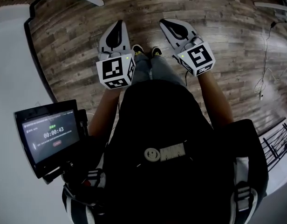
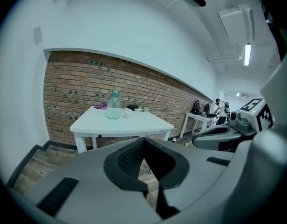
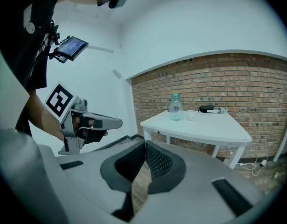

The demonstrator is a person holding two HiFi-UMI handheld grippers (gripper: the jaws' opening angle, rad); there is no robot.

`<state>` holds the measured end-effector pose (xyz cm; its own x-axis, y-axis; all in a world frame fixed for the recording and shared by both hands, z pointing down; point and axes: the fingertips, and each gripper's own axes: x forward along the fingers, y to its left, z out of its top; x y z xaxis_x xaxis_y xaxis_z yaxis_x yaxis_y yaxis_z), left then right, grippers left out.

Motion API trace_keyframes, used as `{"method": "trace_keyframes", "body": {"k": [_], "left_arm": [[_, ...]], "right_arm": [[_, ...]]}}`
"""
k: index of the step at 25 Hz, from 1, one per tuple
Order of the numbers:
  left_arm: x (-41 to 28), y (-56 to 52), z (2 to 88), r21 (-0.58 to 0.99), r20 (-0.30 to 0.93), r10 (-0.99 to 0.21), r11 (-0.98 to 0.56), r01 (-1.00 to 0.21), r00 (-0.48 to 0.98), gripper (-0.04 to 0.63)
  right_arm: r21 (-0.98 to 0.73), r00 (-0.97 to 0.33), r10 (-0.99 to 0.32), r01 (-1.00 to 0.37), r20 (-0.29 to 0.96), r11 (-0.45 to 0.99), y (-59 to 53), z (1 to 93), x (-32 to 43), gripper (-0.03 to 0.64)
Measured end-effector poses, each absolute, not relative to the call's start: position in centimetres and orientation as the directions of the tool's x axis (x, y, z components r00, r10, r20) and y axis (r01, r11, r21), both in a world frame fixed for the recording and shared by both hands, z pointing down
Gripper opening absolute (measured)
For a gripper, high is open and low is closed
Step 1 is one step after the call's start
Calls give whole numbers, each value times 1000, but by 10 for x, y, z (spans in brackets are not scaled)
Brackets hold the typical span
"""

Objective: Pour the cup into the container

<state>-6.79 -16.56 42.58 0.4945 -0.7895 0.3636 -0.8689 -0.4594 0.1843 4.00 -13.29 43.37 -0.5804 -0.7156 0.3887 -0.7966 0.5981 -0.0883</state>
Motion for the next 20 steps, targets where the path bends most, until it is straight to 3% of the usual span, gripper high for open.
{"method": "trace_keyframes", "body": {"k": [9,14,20], "left_arm": [[-44,-91,425,140,358,-809,-447,-884,466,0],[-10,25,408,113,327,-838,-424,-899,436,0],[-15,58,422,117,386,-824,-403,-908,415,0]], "right_arm": [[-103,-618,-710,-774,338,624,-61,435,58,8],[-97,-666,-701,-739,254,667,46,414,88,8],[-95,-698,-669,-706,256,701,64,412,83,8]]}}
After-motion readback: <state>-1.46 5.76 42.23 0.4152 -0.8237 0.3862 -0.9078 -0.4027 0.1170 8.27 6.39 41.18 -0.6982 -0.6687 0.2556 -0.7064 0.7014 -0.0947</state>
